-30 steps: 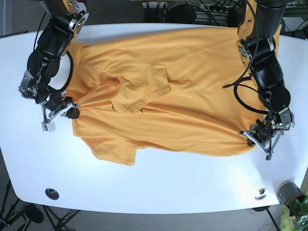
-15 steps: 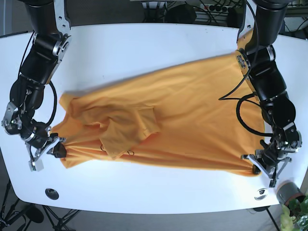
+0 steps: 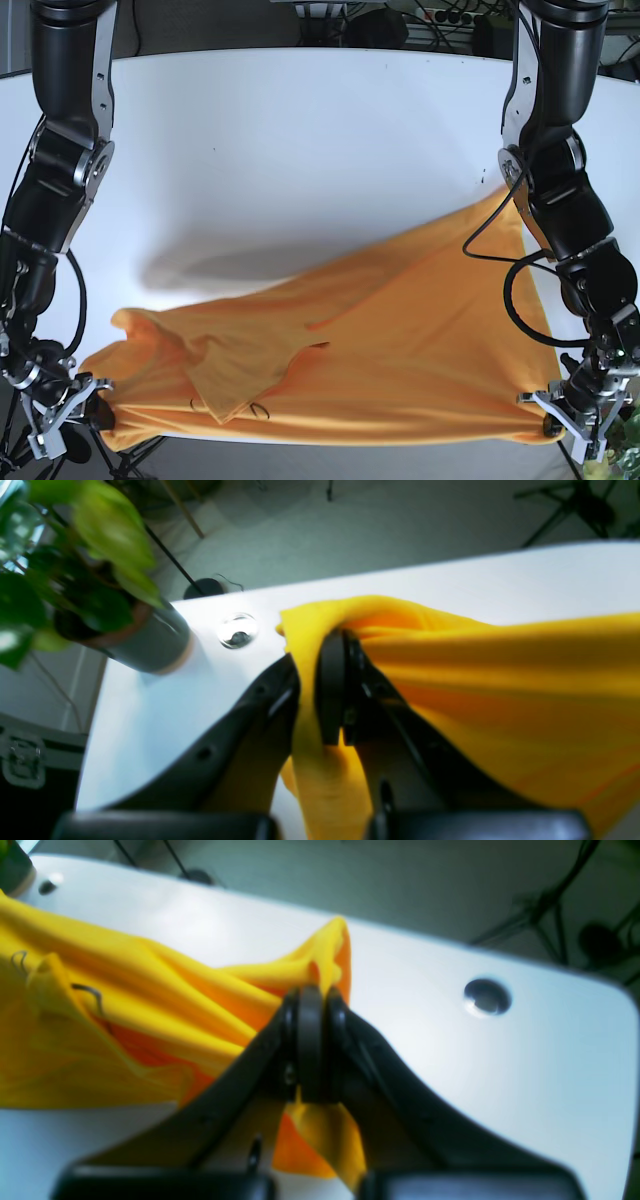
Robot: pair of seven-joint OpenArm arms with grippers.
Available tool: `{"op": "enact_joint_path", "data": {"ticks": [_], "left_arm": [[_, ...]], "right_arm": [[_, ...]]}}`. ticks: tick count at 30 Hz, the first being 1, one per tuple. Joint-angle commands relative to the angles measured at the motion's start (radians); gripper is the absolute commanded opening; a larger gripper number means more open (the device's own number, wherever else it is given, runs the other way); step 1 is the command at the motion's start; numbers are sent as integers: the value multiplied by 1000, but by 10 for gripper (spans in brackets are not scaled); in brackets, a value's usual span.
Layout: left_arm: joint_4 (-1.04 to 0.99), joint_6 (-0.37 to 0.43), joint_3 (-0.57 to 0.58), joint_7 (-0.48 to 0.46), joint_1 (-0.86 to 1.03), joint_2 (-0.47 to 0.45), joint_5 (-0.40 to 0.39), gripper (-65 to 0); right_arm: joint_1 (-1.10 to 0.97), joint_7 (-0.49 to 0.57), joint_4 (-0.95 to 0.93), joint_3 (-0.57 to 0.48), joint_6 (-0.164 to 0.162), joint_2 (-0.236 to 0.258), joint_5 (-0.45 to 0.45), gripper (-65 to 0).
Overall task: Fold the T-shirt properly
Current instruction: 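Lift the shirt with both grippers and flip it over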
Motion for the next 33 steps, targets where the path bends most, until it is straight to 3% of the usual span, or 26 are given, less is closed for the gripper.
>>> {"op": "enact_joint_path", "data": {"ticks": [1, 6, 10, 16, 22, 26, 33], "left_arm": [[24, 19, 1, -17, -73, -15, -8, -650], [24, 22, -4, -11, -154, -18, -8, -650], [38, 22, -5, 9, -197, -20, -8, -650], [110, 22, -5, 38, -200, -35, -12, -650], [140, 19, -7, 60, -153, -35, -12, -650], [200, 15, -7, 60, -91, -35, -12, -650], [279, 15, -10, 60, 65, -35, -14, -650]], "right_arm": [[96, 23, -39, 5, -9, 30, 1, -650], [222, 22, -74, 1, -9, 30, 1, -650], [295, 5, -64, -82, -9, 37, 10, -650], [332, -17, -58, -104, -9, 60, 27, -650], [309, -20, -58, -105, -9, 89, 87, -650], [274, -75, -27, -99, -9, 95, 127, -650], [79, -97, 96, -88, -9, 122, 196, -650]]}}
